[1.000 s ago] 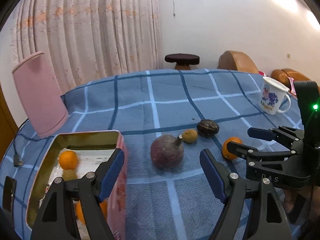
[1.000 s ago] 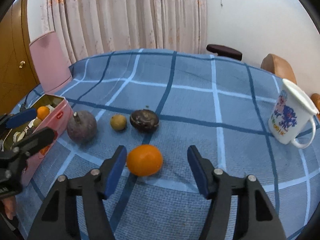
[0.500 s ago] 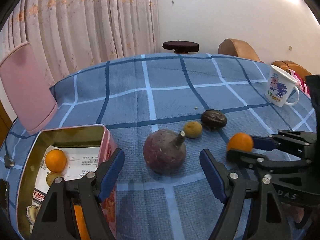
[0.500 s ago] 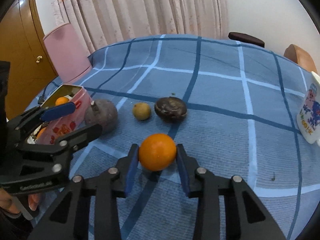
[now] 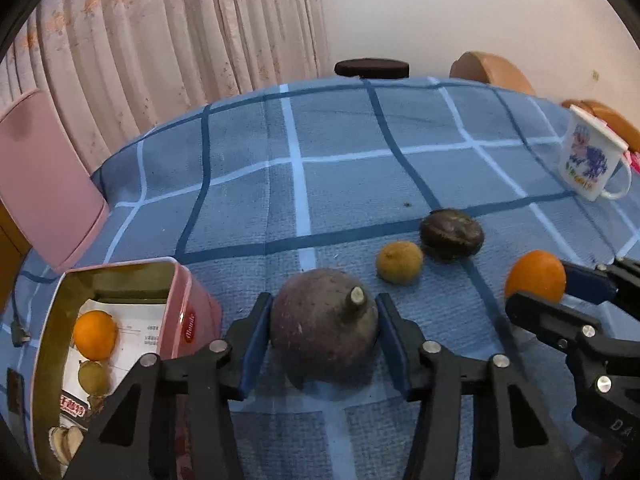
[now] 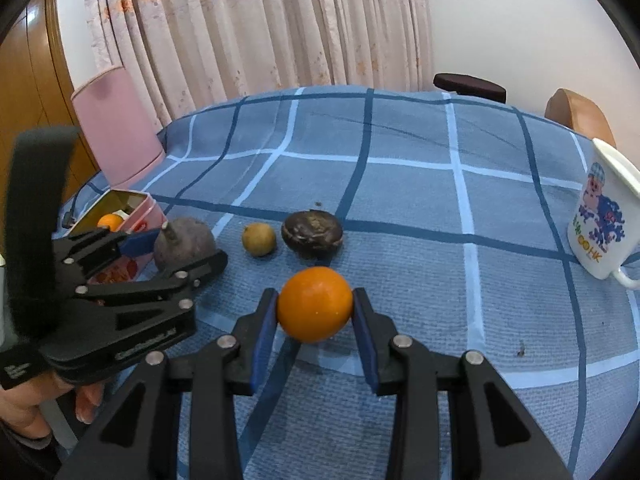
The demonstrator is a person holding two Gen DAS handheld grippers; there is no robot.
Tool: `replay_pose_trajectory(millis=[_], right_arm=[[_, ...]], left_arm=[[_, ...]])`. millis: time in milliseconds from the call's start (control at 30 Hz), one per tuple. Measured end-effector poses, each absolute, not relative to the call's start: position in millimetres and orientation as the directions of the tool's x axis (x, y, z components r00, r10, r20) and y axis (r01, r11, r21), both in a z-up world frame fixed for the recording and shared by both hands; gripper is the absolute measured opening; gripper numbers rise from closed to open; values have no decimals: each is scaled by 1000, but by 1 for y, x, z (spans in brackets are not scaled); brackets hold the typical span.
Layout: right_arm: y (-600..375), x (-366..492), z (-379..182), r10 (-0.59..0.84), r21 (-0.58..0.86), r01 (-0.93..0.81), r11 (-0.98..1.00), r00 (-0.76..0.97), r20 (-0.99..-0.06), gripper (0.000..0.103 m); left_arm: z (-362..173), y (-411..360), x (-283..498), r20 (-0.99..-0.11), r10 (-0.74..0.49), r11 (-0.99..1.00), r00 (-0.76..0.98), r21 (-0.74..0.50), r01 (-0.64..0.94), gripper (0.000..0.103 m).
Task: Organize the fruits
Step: 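Grasp the purple mangosteen with the left tool while the right tool grasps the orange, then lift the mangosteen and orange and carry both over the pink tin tray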
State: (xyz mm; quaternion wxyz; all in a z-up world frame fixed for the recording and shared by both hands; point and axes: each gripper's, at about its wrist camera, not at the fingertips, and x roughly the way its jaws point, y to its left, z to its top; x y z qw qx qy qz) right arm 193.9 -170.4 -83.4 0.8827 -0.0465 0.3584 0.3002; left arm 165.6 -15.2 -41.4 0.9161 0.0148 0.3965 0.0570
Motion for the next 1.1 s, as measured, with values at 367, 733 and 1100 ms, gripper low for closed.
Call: replay_pose_trajectory(millis=[367, 733, 1100], right_arm=[[-175, 184, -75, 513, 122, -568, 814, 604, -610, 40], [-178, 173, -67, 520, 93, -573, 814, 649, -555, 40], [-182, 163, -61, 525, 70, -572, 817, 689, -499, 40]], left_arm=[[-33, -21, 151, -676, 82, 997, 732, 61, -56, 53], [-23, -24, 136, -614, 71, 997, 786, 54, -48, 53], [-17, -26, 121, -560, 76, 997, 825, 52, -56, 53]])
